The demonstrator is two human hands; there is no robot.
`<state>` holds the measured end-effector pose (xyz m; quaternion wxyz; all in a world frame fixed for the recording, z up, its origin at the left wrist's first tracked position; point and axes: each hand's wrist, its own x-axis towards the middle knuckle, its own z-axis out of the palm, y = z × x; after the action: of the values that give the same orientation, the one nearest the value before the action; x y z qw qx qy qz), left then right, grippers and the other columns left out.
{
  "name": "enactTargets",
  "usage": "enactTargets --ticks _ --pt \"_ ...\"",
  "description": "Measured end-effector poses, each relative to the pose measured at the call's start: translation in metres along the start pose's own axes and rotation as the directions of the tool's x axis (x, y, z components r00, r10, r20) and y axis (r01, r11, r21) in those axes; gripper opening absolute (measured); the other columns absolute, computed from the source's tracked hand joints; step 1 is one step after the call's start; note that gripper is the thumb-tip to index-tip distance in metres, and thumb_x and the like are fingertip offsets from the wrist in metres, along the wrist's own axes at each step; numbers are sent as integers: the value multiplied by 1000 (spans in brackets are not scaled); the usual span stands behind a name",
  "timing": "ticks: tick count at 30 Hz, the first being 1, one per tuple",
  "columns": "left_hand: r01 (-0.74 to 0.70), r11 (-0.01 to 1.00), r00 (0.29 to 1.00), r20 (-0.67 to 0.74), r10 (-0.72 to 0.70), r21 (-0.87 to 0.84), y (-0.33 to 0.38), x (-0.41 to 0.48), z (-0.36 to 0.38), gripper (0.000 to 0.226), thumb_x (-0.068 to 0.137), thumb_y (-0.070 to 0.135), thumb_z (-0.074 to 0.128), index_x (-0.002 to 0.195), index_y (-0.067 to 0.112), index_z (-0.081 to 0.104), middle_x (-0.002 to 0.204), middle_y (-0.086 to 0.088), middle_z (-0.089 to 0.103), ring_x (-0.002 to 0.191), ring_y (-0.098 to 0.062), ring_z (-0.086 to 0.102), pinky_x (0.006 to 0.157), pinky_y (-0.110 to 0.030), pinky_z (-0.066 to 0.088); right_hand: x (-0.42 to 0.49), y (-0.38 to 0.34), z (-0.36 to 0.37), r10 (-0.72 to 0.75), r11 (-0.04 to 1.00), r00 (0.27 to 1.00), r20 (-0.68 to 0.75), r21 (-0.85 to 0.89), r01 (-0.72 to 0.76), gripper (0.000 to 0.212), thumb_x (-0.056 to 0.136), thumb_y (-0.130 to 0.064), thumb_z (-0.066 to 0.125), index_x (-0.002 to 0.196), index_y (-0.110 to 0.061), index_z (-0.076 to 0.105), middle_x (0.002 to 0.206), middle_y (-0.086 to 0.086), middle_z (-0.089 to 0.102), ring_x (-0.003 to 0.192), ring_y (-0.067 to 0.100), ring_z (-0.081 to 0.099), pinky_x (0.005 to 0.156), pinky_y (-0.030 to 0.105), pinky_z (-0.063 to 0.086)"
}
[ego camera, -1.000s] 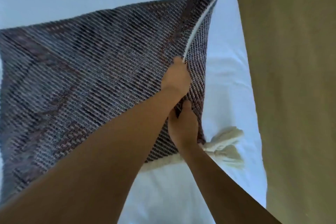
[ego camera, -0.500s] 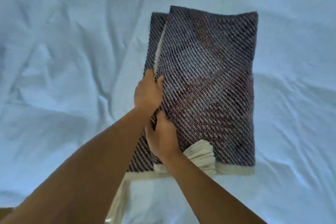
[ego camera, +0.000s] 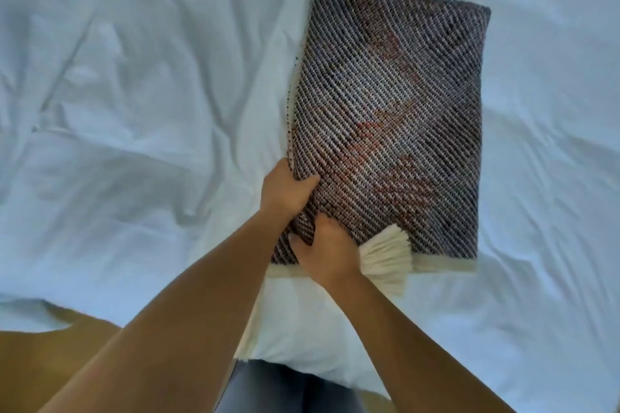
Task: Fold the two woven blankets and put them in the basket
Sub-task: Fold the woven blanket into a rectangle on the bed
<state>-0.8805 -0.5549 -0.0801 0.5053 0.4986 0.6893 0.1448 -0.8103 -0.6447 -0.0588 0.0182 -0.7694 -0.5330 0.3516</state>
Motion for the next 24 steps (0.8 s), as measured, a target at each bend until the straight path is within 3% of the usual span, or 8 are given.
enactTargets --ticks 3,6,10,12,16,20,22,24 --pt "47 999 998 38 -47 11 -17 -32 2 58 69 33 70 122 14 53 117 -7 63 107 -27 57 90 -32 43 -18 2 1 22 991 999 30 -129 -18 28 86 -32 54 104 -11 55 105 9 65 100 30 61 74 32 44" --pt "122 992 987 99 -126 46 -33 -59 0 49 65 27 71 109 9 59 104 -11 66 95 -28 60 83 -34 49 -35 -5 9 28 992 995 91 -126 -17 26 91 -25 48 110 -10 57 111 10 65 103 29 61 75 32 44" --pt "239 970 957 153 -245 55 -54 -82 -19 11 71 13 69 78 7 62 71 -9 62 70 -25 59 64 -30 49 -63 -14 32 -44 989 982 182 145 17 26 93 -21 45 114 -9 55 112 13 63 102 31 59 81 35 46" --pt "231 970 968 83 -237 73 -62 -89 -28 13 76 8 63 67 7 55 60 -11 57 59 -26 55 59 -31 46 -76 -15 43 -126 966 975 183 248 78 27 92 -24 46 116 -12 50 110 11 61 99 29 59 82 36 48" --pt "183 976 982 -71 -176 117 -67 -99 -24 6 83 6 52 79 4 55 79 -15 58 82 -30 57 67 -33 41 -83 -9 49 -207 936 960 187 323 139 24 90 -27 50 108 -12 50 104 8 62 94 25 59 81 39 49" --pt "181 949 969 -214 -126 257 -59 -109 -9 25 87 5 40 111 2 46 112 -19 53 101 -35 51 76 -38 38 -81 15 34 -237 914 967 91 358 190 12 88 -22 51 96 -14 54 98 3 61 87 18 56 74 31 45" --pt "116 891 965 -263 4 439 -52 -116 -5 39 85 5 42 124 5 37 123 -19 43 110 -37 45 86 -43 39 -81 29 22 -235 911 972 -5 349 222 18 89 -22 52 101 -10 57 102 3 60 91 16 54 78 27 42" --pt "-38 803 959 -204 196 594 -44 -122 2 56 85 10 45 137 7 26 138 -18 33 125 -35 34 100 -45 32 -80 40 6 -214 914 966 -142 320 249 21 92 -20 48 106 -7 57 105 5 60 96 16 53 82 27 42"
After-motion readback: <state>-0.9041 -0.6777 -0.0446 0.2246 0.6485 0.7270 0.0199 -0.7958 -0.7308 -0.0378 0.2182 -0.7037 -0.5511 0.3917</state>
